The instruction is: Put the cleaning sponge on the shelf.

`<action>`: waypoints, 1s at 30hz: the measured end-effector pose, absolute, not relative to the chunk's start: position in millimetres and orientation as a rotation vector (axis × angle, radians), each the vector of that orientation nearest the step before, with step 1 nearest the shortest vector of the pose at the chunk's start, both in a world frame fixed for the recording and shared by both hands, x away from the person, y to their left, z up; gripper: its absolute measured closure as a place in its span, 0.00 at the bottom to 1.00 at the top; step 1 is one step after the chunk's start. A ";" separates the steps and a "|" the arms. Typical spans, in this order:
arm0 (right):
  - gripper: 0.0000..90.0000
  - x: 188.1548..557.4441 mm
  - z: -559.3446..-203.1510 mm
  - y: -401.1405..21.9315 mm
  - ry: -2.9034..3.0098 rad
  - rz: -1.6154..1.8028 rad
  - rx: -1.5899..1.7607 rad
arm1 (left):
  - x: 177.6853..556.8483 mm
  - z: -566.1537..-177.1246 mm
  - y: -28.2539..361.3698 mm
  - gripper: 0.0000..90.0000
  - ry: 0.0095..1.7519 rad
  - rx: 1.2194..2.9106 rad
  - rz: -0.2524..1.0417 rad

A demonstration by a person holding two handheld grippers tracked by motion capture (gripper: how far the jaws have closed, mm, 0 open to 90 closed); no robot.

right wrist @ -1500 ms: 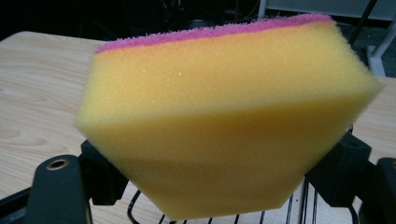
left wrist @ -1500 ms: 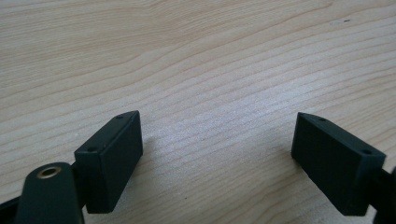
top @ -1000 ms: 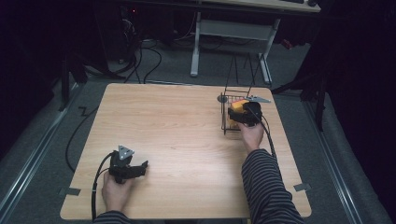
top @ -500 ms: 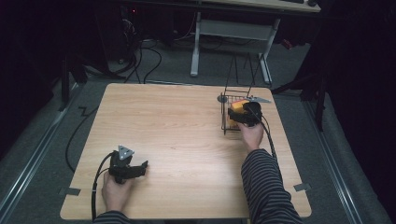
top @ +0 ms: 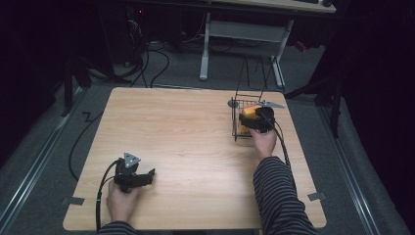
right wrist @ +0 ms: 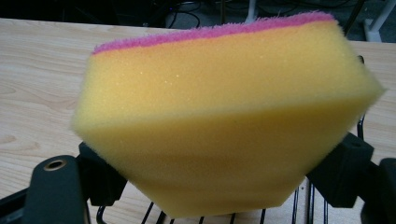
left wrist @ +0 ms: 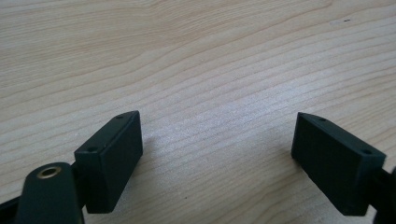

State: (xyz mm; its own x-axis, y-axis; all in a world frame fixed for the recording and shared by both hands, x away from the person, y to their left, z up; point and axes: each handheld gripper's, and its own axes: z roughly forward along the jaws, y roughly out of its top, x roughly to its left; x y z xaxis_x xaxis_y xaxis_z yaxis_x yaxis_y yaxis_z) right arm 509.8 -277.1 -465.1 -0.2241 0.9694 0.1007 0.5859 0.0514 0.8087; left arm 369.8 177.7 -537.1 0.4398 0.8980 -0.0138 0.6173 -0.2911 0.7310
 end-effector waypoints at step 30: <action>0.07 509.7 -470.1 -279.4 1.892 1.035 1.593 | 369.8 -537.1 177.7 0.19 1.269 2.020 0.534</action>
State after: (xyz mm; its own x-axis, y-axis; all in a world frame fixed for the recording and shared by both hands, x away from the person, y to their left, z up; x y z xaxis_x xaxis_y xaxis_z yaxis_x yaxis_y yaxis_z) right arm 509.7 -279.4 -470.1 -0.2271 0.9663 0.1213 0.6233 0.0485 0.7805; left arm 369.8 177.7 -537.1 0.4399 0.8980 -0.0139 0.6173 -0.2911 0.7309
